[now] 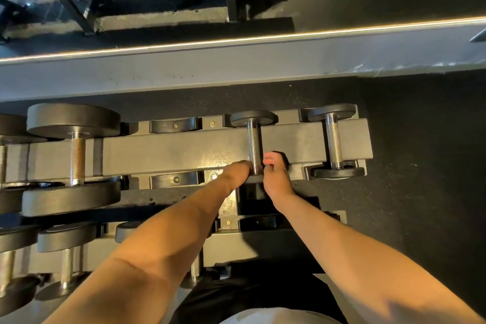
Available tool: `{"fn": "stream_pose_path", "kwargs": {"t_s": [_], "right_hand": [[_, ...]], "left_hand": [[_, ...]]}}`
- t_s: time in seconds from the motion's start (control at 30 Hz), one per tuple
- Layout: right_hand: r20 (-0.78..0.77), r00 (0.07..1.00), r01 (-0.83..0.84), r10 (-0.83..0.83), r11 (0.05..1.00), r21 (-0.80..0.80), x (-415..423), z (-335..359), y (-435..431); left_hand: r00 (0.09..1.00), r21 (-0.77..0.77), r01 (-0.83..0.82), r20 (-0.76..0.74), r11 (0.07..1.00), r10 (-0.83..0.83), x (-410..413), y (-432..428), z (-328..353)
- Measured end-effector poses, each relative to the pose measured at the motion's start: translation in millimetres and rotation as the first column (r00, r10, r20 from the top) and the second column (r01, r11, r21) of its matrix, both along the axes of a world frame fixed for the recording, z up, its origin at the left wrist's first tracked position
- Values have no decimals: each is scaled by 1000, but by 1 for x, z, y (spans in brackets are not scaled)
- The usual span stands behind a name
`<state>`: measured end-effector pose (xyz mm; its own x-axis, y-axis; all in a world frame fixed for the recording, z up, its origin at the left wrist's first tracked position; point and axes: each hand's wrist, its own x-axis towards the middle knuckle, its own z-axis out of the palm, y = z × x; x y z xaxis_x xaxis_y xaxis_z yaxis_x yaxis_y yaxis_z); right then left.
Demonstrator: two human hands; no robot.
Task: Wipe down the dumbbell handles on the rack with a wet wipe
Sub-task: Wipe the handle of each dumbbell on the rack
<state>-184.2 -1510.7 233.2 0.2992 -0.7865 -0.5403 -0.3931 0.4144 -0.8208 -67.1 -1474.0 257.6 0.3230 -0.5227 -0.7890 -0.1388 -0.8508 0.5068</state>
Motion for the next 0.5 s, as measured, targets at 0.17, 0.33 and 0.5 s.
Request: {"fn": "stream_pose_path", "kwargs": {"t_s": [0.17, 0.33, 0.5], "right_hand": [[-1, 1000, -16, 16, 1000, -8, -1, 3, 1], [-12, 999, -29, 29, 1000, -1, -3, 5, 0], [-164, 983, -93, 82, 994, -61, 3, 10, 1]], "left_hand": [[991, -27, -123, -56, 992, 122, 0, 0, 1], [921, -97, -377, -138, 921, 363, -7, 27, 1], [873, -223, -486, -149, 845, 464, -2, 40, -2]]}}
